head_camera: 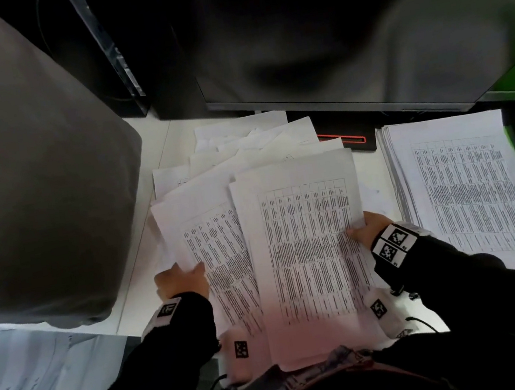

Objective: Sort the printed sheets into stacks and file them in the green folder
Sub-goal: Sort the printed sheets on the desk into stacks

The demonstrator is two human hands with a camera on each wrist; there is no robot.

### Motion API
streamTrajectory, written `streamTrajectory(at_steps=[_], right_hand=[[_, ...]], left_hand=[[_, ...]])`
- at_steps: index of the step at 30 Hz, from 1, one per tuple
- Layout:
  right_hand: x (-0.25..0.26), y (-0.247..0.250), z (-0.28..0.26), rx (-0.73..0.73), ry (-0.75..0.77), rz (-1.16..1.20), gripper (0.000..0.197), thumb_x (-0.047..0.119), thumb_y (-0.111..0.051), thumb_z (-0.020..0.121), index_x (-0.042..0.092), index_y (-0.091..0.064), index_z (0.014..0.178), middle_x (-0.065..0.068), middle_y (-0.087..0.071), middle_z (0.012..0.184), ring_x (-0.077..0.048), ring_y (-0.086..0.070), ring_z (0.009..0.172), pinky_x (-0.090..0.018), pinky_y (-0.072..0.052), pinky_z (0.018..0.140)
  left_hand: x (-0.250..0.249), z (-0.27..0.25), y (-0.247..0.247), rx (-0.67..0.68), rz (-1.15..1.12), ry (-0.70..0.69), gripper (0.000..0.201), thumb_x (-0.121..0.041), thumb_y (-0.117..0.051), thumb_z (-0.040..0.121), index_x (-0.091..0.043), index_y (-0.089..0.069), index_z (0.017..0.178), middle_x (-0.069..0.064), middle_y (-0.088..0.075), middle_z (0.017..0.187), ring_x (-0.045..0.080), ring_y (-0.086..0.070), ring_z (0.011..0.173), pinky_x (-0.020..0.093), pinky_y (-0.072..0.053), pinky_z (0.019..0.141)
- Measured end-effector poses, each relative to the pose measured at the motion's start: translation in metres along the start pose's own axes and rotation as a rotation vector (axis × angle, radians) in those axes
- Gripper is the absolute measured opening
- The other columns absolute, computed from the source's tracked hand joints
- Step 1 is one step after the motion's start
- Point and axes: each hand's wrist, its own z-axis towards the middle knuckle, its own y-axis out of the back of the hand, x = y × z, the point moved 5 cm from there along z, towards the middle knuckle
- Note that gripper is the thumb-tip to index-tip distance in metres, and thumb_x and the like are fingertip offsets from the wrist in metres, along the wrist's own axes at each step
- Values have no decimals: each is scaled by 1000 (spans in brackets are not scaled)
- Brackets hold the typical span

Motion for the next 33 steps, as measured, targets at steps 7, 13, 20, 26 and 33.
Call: streamTrajectory(at_steps=[7,13,20,26,33], right_hand=[[-1,-3,-2,21,-18,-13,32,26,-59,89,4,-54,112,-7,-59,98,-18,-50,84,-24,-36,75],[-3,-2,-3,49,-27,-55,40,33,-58,88,7,-52,118,-9,-62,113,-27,-57,103,-32,-43,88],[6,3,-8,76,41,71,35,29,-60,88,6,-60,114,-2,-62,92,-14,-53,72,-23,-38,72],[27,1,-10,30,74,72,17,30,-56,90,14,-53,85,1,-55,83,-17,-48,85,-21,-33,60],[45,-8,-12,-14,117,409,51,15,-61,87,8,-37,132,-18,-58,124,-22,-55,98,-25,-41,78]], left_hand=[[-13,-8,-17,161,-36,-167,26,-25,-63,83,-4,-58,97,11,-59,93,27,-59,86,28,-41,76],[-23,-23,-22,207,-82,-233,24,-28,-59,88,-4,-58,86,13,-58,86,32,-55,93,33,-43,75],[-21,-5,11,107,-445,-213,58,-19,-71,79,-20,-41,128,0,-64,88,22,-63,80,31,-49,74],[-33,-11,1,227,-324,-273,37,-28,-58,90,-8,-58,120,9,-63,115,28,-57,110,33,-42,95],[-50,-21,-17,440,-372,-311,29,-19,-62,77,-19,-62,106,6,-68,107,29,-62,104,42,-49,94]])
